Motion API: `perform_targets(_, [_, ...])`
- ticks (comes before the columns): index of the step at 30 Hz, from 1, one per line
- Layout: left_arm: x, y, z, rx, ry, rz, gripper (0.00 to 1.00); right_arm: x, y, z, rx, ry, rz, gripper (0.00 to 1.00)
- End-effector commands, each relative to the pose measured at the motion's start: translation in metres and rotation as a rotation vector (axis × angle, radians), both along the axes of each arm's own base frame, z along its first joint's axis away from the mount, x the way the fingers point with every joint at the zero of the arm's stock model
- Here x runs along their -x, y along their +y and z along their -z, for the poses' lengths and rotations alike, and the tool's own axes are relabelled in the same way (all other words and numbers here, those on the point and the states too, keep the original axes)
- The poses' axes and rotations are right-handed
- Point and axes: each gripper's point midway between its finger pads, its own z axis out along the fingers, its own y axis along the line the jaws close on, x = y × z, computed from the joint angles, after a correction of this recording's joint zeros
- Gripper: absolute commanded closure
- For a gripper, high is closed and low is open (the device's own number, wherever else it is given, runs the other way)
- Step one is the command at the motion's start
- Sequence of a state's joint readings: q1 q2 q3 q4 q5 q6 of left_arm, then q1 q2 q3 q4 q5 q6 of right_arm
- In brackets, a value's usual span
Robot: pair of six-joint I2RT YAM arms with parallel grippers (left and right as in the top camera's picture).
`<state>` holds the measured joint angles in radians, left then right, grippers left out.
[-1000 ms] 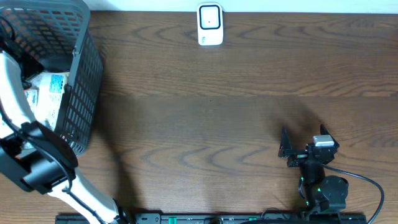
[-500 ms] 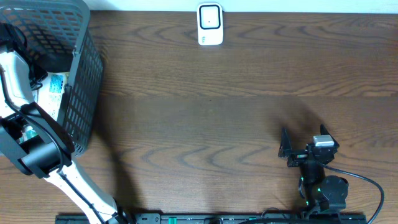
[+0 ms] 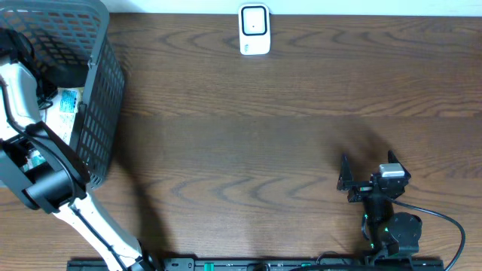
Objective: Scan the item barcode
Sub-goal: 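Grasp the small orange snack box in the basket with the left gripper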
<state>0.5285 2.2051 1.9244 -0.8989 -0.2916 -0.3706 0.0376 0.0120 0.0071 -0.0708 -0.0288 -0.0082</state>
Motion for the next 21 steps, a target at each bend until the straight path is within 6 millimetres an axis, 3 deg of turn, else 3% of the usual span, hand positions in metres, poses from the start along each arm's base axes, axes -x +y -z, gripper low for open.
perform_targets(1, [0.008, 0.0, 0.02, 0.021, 0.053, -0.012, 0.58, 0.0, -0.001, 0.0, 0.0, 0.0, 0.005, 0.01])
perform_targets(4, [0.008, 0.0, 0.02, 0.021, 0.052, -0.012, 0.63, 0.0, -0.001, 0.0, 0.0, 0.0, 0.005, 0.01])
perform_targets(5, [0.008, 0.0, 0.02, 0.022, 0.053, -0.012, 0.71, 0.0, -0.001, 0.0, 0.0, 0.0, 0.005, 0.01])
perform_targets(6, [0.009, -0.001, 0.02, 0.023, 0.056, -0.011, 0.87, 0.0, -0.001, 0.0, 0.0, 0.0, 0.004, 0.01])
perform_targets(7, [0.009, -0.001, 0.02, 0.025, 0.059, -0.011, 0.92, 0.0, -0.001, 0.0, 0.0, 0.0, 0.005, 0.01])
perform_targets(12, [0.015, -0.005, 0.012, 0.032, 0.07, -0.011, 0.92, 0.0, -0.001, 0.0, 0.0, 0.0, 0.004, 0.01])
perform_targets(15, [0.02, -0.008, -0.004, 0.028, 0.062, -0.011, 0.93, 0.0, -0.001, 0.0, 0.0, 0.0, 0.004, 0.01])
perform_targets(21, [0.03, -0.014, -0.066, -0.022, -0.024, -0.012, 0.93, 0.0, -0.001, 0.0, 0.0, 0.0, 0.004, 0.01])
